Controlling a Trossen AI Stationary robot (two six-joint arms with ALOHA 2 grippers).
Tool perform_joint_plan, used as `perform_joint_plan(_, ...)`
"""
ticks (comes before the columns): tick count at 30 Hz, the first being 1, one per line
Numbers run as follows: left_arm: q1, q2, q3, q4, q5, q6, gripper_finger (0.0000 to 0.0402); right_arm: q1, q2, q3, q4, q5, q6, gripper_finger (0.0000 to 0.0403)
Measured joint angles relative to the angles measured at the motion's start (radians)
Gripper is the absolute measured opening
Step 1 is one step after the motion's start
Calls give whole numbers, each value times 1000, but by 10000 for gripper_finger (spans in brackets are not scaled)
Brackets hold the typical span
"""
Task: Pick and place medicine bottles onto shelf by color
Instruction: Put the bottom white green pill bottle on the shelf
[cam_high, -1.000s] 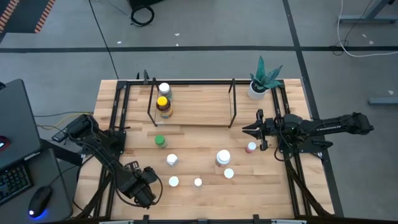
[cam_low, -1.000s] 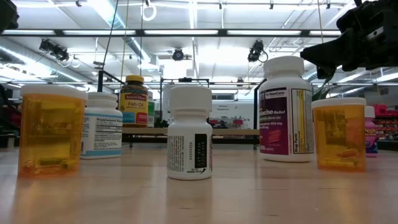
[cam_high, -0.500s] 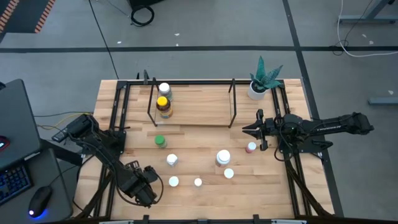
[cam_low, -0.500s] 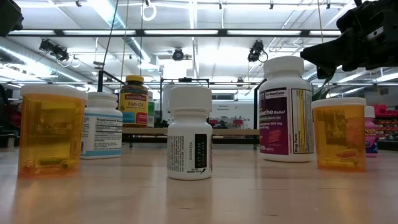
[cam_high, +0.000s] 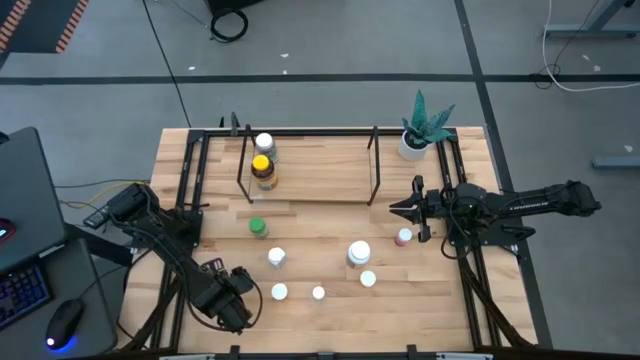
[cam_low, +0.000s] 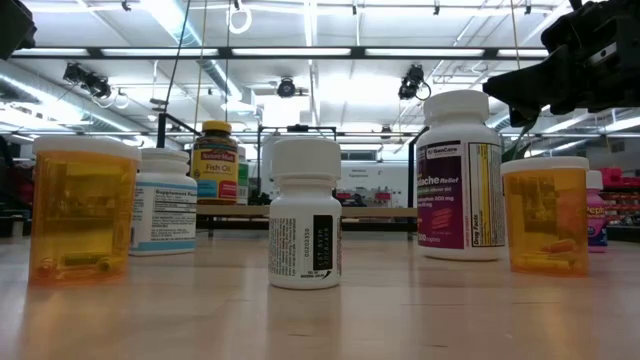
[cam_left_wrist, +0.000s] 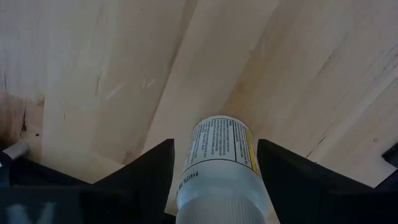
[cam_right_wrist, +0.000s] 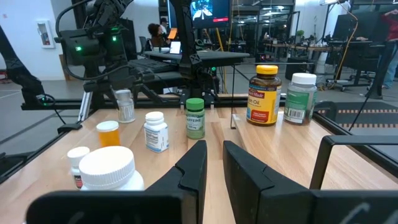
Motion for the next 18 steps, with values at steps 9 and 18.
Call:
perform_joint_plan(9,0,0,0,13,0,-5,236,0,0,0,0,0,0,62)
perform_joint_plan(18,7,0,0,-43,34,-6,260,0,0,0,0,0,0,62)
